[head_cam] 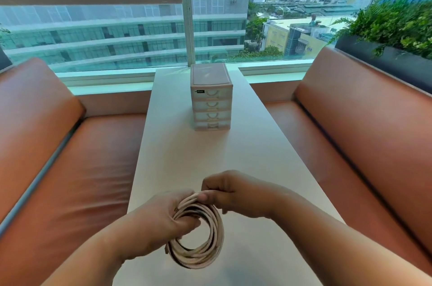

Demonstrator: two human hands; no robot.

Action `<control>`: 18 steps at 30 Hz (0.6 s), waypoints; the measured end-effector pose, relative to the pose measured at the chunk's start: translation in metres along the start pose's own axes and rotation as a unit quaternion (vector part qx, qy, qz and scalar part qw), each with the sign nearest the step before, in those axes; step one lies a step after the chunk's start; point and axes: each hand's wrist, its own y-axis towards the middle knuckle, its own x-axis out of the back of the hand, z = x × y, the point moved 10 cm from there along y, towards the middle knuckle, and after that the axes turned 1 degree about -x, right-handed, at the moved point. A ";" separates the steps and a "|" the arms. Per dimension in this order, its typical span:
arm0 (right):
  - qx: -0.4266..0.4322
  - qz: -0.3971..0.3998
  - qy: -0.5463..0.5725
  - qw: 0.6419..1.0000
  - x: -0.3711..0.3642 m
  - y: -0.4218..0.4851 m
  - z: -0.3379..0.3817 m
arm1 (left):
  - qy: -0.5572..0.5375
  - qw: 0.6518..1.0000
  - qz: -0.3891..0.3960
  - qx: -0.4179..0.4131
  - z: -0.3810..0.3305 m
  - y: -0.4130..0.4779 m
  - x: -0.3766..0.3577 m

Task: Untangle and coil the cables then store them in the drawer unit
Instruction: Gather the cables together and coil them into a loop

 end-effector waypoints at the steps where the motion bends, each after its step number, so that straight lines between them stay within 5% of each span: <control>1: 0.003 0.000 0.017 1.000 0.000 0.000 -0.001 | 0.003 1.000 0.010 -0.012 -0.002 0.001 -0.002; 6: 0.028 -0.046 0.118 0.992 0.003 0.000 -0.005 | -0.092 0.994 0.015 -0.062 -0.020 0.004 -0.002; 13: -0.005 -0.074 0.389 0.918 -0.028 0.001 -0.011 | -0.192 0.963 -0.173 -0.078 -0.011 0.005 0.027; 18: 0.016 -0.041 0.442 0.896 -0.036 0.007 -0.008 | -0.219 0.951 -0.207 -0.072 -0.009 0.002 0.033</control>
